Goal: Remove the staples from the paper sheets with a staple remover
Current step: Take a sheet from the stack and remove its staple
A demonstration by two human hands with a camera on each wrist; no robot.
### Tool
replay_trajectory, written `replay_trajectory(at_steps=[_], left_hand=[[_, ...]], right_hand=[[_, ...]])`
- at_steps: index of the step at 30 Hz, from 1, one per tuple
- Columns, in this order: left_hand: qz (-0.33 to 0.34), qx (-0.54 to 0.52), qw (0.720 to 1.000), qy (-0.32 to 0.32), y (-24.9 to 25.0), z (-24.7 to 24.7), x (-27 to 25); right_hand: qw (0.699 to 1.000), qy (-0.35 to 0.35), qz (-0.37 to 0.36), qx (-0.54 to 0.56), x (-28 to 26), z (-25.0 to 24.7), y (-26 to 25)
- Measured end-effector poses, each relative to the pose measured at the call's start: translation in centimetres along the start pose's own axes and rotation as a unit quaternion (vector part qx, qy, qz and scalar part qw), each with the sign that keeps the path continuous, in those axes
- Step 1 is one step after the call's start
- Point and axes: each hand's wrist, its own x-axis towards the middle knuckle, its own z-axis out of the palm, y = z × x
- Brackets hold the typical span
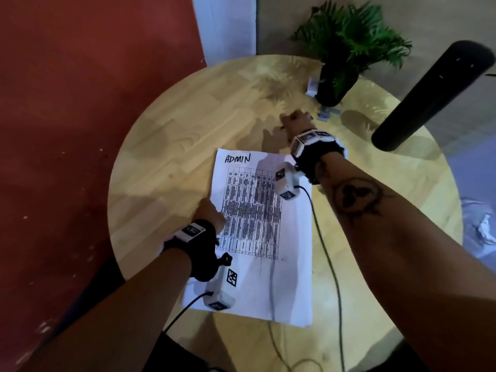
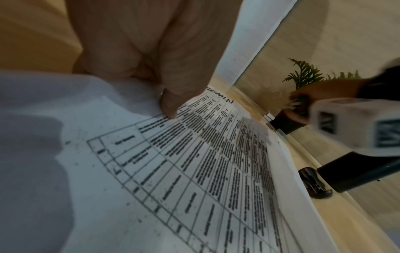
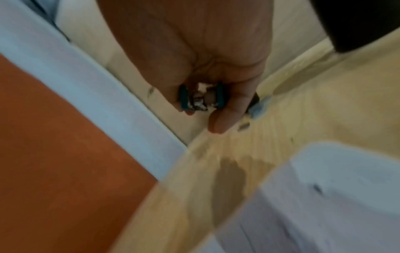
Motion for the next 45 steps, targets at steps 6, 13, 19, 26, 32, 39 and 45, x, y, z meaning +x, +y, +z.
replay_trajectory(at_steps=[6, 13, 19, 26, 32, 39, 45], left_hand=[[0.004, -0.020, 1.000, 0.018, -0.3, -0.1, 0.2], [0.055, -0.139, 0.987, 0.050, -1.2, 0.7, -1.4], [0.108, -0.185, 0.970, 0.111, -1.8, 1.2, -3.5], [0.118, -0.219, 0.959, 0.133, -2.0, 1.2, -3.2], [0.151, -0.201, 0.953, 0.168, -2.4, 2.1, -3.0], [0.125, -0.276, 0.943, 0.138, -2.9, 1.5, -2.8], [0.066, -0.228, 0.968, 0.079, -2.9, -0.9, -1.1]], right_hand=[[0.909, 0.024, -0.008, 0.415, -11.2, -7.0, 2.3], [0.946, 0.015, 0.208, 0.250, -22.9, -0.8, 12.8], [0.978, -0.041, 0.191, -0.078, -24.0, 3.4, 13.9], [0.969, -0.040, 0.191, -0.154, -23.9, 3.8, 13.5], [0.966, -0.032, 0.186, -0.176, -23.7, 4.1, 13.3], [0.967, -0.028, 0.176, -0.183, -23.8, 4.1, 13.4], [0.966, -0.032, 0.170, -0.190, -24.0, 3.9, 13.4]])
